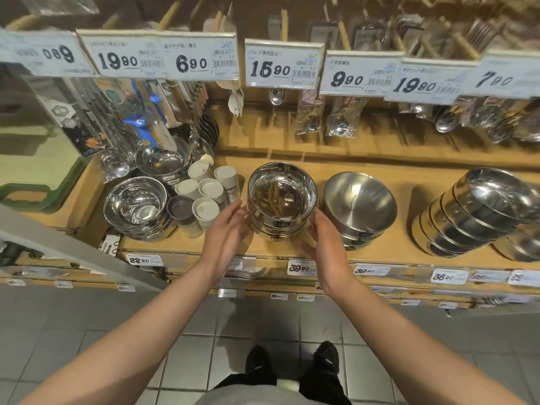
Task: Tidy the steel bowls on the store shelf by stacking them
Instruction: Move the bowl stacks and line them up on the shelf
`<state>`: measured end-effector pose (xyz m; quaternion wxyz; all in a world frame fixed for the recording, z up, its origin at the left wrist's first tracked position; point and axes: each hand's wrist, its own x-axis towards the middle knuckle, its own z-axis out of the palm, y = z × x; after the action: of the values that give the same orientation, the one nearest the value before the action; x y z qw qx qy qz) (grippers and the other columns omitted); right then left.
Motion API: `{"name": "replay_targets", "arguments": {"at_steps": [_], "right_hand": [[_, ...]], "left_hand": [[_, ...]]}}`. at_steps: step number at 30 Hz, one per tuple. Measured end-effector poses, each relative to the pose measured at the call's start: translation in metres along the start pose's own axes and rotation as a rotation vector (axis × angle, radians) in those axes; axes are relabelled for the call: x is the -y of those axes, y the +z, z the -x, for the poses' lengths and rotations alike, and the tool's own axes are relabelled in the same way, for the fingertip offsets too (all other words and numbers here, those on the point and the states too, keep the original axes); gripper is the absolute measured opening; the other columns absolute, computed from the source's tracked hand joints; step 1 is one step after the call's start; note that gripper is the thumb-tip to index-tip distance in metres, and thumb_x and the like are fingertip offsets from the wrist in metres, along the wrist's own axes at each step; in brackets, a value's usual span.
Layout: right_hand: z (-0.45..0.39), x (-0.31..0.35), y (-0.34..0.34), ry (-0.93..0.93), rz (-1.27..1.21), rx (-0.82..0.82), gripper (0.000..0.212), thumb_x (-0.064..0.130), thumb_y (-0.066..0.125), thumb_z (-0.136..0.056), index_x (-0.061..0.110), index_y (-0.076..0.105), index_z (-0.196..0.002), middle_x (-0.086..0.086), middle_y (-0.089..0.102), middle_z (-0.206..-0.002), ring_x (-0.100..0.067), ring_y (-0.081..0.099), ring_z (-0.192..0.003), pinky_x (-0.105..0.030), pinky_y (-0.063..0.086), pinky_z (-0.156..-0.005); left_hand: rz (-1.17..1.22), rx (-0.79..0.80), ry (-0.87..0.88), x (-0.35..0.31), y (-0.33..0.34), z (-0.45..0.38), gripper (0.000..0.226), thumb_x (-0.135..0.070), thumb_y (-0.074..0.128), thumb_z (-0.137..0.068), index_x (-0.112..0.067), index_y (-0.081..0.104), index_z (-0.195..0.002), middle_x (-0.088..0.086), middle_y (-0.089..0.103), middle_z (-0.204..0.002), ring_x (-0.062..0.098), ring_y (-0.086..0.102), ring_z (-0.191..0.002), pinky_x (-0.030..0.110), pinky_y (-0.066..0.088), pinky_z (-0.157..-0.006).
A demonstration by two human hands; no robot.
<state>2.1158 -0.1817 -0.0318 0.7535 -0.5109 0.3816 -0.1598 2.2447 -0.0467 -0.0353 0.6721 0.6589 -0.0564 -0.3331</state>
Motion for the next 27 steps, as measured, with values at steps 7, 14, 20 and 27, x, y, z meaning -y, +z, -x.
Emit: {"name": "replay_targets", "arguments": {"at_steps": [7,14,20,27], "right_hand": [[0.043,0.005,-0.029,-0.084,0.124,-0.099,0.019,0.033,0.051,-0.104,0.031,0.07,-0.108,0.008,0.076,-0.108,-0.007,0.07,-0.104,-0.033,0.056,-0.088],[0.066,0.017,-0.042,-0.07,0.094,-0.163,0.021,0.033,0.054,-0.102,0.023,0.072,-0.109,-0.004,0.075,-0.108,-0.017,0.071,-0.1,-0.031,0.059,-0.083],[0.075,0.023,-0.059,-0.051,0.149,-0.216,0.021,0.037,0.053,-0.101,0.025,0.07,-0.105,-0.003,0.073,-0.108,-0.017,0.069,-0.101,-0.036,0.059,-0.088],[0.054,0.03,-0.029,0.14,0.128,-0.057,0.021,0.04,0.048,-0.103,0.028,0.063,-0.111,0.0,0.066,-0.121,-0.017,0.064,-0.107,-0.034,0.06,-0.083]], "left_hand": [[-0.22,-0.004,0.175,-0.021,-0.028,0.046,0.024,-0.026,0.056,-0.102,-0.023,0.068,-0.123,-0.009,0.071,-0.109,0.006,0.068,-0.1,0.02,0.058,-0.079],[-0.3,-0.033,0.142,-0.037,-0.035,0.048,0.015,-0.025,0.058,-0.1,-0.029,0.072,-0.106,-0.002,0.072,-0.106,0.015,0.07,-0.096,0.026,0.058,-0.077],[-0.344,0.004,0.027,-0.046,-0.007,0.018,0.015,-0.027,0.058,-0.099,-0.019,0.07,-0.101,-0.001,0.062,-0.097,0.014,0.061,-0.086,0.031,0.057,-0.078],[-0.346,0.008,-0.106,-0.053,0.02,-0.019,0.031,-0.04,0.046,-0.1,-0.022,0.064,-0.118,-0.001,0.061,-0.122,0.015,0.053,-0.104,0.042,0.048,-0.082]]}}
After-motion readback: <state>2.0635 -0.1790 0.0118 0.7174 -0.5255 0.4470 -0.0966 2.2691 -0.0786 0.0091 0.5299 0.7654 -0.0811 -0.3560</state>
